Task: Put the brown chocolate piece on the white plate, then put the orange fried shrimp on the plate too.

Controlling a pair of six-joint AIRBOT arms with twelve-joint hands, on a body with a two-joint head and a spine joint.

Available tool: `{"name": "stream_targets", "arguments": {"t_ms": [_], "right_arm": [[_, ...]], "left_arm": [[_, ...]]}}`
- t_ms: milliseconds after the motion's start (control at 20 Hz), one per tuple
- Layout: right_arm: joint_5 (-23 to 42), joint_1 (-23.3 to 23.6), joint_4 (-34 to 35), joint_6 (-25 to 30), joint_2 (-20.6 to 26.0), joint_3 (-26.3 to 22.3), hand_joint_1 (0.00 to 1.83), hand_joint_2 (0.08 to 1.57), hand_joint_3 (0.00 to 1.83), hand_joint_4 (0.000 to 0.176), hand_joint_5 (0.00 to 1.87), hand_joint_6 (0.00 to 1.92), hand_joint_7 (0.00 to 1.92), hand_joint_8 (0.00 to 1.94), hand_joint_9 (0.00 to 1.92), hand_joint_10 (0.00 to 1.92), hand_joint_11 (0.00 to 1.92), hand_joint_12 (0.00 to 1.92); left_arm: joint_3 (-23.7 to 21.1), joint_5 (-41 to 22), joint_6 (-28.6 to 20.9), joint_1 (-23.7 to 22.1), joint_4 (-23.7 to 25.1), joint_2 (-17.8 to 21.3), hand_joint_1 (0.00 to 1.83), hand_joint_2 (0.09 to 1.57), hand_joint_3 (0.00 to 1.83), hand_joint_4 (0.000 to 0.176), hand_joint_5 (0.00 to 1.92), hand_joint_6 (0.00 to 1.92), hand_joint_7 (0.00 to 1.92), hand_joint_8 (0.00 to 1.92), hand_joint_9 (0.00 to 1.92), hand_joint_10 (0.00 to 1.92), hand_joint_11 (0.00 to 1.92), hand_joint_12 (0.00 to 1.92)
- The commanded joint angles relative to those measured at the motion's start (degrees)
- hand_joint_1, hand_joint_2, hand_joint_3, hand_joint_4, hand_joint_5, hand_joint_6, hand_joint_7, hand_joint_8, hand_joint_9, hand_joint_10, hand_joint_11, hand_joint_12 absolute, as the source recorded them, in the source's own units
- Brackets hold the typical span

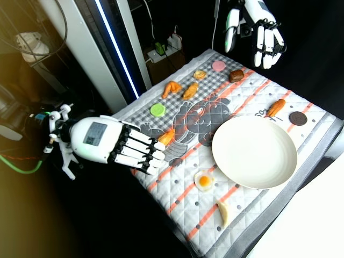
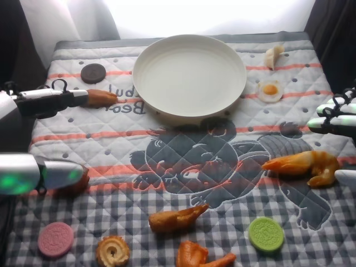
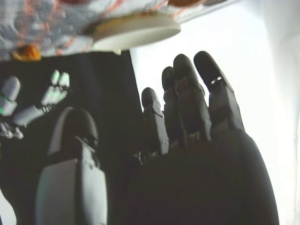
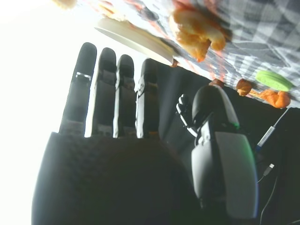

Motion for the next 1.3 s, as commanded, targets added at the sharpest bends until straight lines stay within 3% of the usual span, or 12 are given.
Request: {"name": "stream_targets", "arguments": {"t_ms": [0, 50, 150, 350, 550, 650, 750, 800, 900, 950, 1050, 1250], "right_arm": [[6.43, 0.38, 0.87, -0.03, 0.22, 0.04, 0.37, 1.29, 0.0, 0.034, 0.44, 0.0, 0.38, 0.0, 0.38, 0.0, 0.16, 0.65], [6.43, 0.38, 0.87, -0.03, 0.22, 0.04, 0.36, 1.29, 0.0, 0.039, 0.44, 0.0, 0.38, 0.0, 0.39, 0.0, 0.18, 0.65], [6.43, 0.39, 0.87, -0.03, 0.18, 0.06, 0.33, 1.3, 0.0, 0.028, 0.44, 0.0, 0.38, 0.0, 0.39, 0.0, 0.19, 0.6], [6.43, 0.39, 0.85, -0.03, 0.0, 0.11, 0.33, 1.29, 0.0, 0.052, 0.44, 0.0, 0.38, 0.0, 0.38, 0.0, 0.18, 0.58], [6.42, 0.39, 0.82, -0.03, -0.06, 0.13, 0.32, 1.3, 0.0, 0.038, 0.45, 0.0, 0.39, 0.0, 0.4, 0.01, 0.21, 0.58], [6.31, 0.39, 0.78, -0.03, -0.12, 0.13, 0.32, 1.3, 0.0, 0.043, 0.44, 0.0, 0.37, 0.0, 0.38, 0.0, 0.19, 0.57], [6.29, 0.39, 0.78, -0.03, -0.18, 0.12, 0.35, 1.3, 0.0, 0.032, 0.45, 0.0, 0.38, 0.0, 0.39, 0.01, 0.22, 0.58], [6.29, 0.39, 0.77, -0.03, -0.21, 0.11, 0.35, 1.3, 0.0, 0.028, 0.44, 0.0, 0.39, 0.0, 0.4, 0.01, 0.22, 0.59], [6.29, 0.39, 0.77, -0.03, -0.22, 0.1, 0.37, 1.29, 0.0, 0.023, 0.45, 0.0, 0.39, 0.0, 0.4, 0.0, 0.2, 0.64], [6.28, 0.39, 0.77, -0.02, -0.21, 0.09, 0.4, 1.29, 0.0, 0.016, 0.45, 0.0, 0.39, 0.0, 0.4, 0.0, 0.19, 0.66], [6.28, 0.39, 0.77, -0.02, -0.21, 0.09, 0.38, 1.29, 0.0, 0.015, 0.45, 0.0, 0.39, 0.0, 0.4, 0.0, 0.19, 0.67], [6.28, 0.38, 0.77, -0.02, -0.22, 0.01, 0.39, 1.29, 0.0, 0.022, 0.46, 0.0, 0.4, 0.0, 0.41, 0.0, 0.18, 0.72]], "left_arm": [[0.53, -5.49, 0.42, -0.63, -0.46, -0.2, 0.84, 0.83, 0.0, 0.176, 0.23, 0.0, 0.37, 0.0, 0.38, 0.0, 0.0, 0.83], [0.55, -4.9, 2.52, -0.63, -1.65, -0.43, 0.86, 0.82, 0.0, 0.176, 0.2, 0.0, 0.38, 0.0, 0.38, 0.0, 0.0, 0.82], [-0.39, -4.57, 10.47, -0.67, -4.34, -1.11, 0.84, 0.83, 0.0, 0.176, 0.24, 0.0, 0.43, 0.0, 0.43, 0.0, 0.01, 0.83], [-1.12, -3.61, 26.13, -1.96, -9.42, -3.67, 0.88, 0.82, 0.0, 0.176, 0.28, 0.0, 0.49, 0.01, 0.51, 0.01, 0.05, 0.8], [-0.08, -2.61, 27.39, -1.99, -11.45, -4.7, 0.87, 0.87, 0.01, 0.176, 0.35, 0.0, 0.61, 0.01, 0.62, 0.01, 0.06, 0.8], [0.71, -2.04, 27.39, -2.17, -12.16, -5.24, 0.91, 0.87, 0.0, 0.125, 0.44, 0.0, 0.71, 0.01, 0.74, 0.02, 0.09, 0.85], [1.32, -1.33, 27.39, -2.58, -12.53, -5.73, 0.92, 0.93, 0.0, 0.09, 0.6, 0.01, 0.79, 0.0, 0.71, 0.0, 0.09, 0.88], [1.63, -1.07, 27.39, -2.77, -12.73, -6.05, 0.95, 0.93, 0.0, 0.061, 0.69, 0.01, 0.83, 0.01, 0.73, 0.0, 0.1, 0.88], [2.11, -0.64, 27.39, -3.01, -12.9, -6.66, 0.94, 0.95, 0.0, 0.058, 0.77, 0.01, 0.87, 0.0, 0.73, 0.01, 0.11, 0.85], [2.26, -0.41, 27.39, -3.12, -12.94, -6.85, 0.95, 0.95, 0.0, 0.069, 0.79, 0.01, 0.87, 0.0, 0.73, 0.0, 0.1, 0.85], [2.52, -0.19, 27.39, -3.24, -13.21, -7.09, 1.01, 0.94, 0.0, 0.02, 0.87, 0.01, 0.92, 0.01, 0.77, 0.01, 0.11, 0.88], [3.22, 0.23, 27.39, -3.55, -14.03, -7.77, 1.08, 0.95, 0.0, 0.013, 0.98, 0.0, 1.02, 0.0, 0.85, 0.01, 0.09, 1.06]]}}
